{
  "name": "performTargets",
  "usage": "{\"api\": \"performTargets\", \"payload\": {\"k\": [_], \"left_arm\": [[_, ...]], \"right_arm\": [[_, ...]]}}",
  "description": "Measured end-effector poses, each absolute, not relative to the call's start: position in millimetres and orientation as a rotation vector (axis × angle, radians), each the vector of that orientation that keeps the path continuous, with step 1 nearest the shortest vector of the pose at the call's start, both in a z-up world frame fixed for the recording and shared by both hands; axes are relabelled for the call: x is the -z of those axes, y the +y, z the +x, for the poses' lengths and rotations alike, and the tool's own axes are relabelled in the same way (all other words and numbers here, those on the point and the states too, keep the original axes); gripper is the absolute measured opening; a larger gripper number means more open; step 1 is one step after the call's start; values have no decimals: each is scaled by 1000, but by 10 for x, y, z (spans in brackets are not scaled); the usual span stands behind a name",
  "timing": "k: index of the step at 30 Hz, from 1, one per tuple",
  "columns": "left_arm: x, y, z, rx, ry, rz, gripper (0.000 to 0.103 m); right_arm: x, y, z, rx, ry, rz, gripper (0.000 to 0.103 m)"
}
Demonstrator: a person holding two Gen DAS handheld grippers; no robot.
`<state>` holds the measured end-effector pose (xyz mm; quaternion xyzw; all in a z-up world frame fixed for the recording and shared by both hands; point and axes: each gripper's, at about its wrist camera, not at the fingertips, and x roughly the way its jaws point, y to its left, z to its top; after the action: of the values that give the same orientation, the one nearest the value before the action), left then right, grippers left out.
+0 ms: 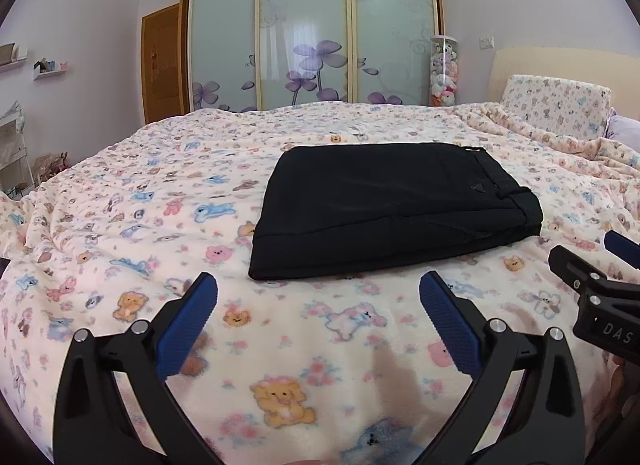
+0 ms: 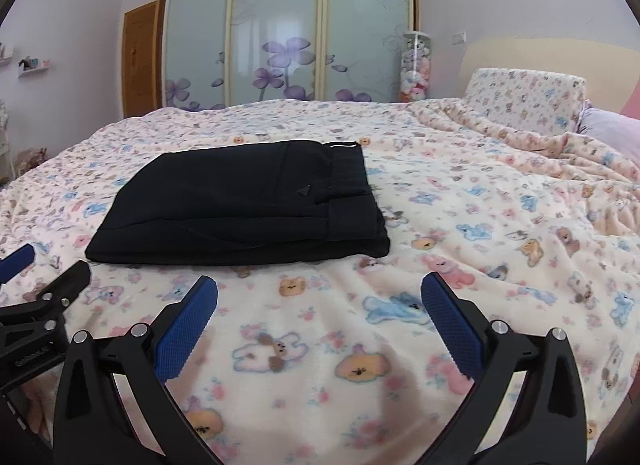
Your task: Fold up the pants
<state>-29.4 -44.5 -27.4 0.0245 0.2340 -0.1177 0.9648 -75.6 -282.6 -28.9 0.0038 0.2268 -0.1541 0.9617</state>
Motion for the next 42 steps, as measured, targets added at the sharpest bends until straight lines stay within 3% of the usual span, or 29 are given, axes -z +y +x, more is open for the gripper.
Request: {"api": "performTargets", "payload": {"k": [42], "left_arm": [[256,-418,-261,237,492,67,101]], "right_arm": [[340,-2856,-685,342,476,-41,102]]}}
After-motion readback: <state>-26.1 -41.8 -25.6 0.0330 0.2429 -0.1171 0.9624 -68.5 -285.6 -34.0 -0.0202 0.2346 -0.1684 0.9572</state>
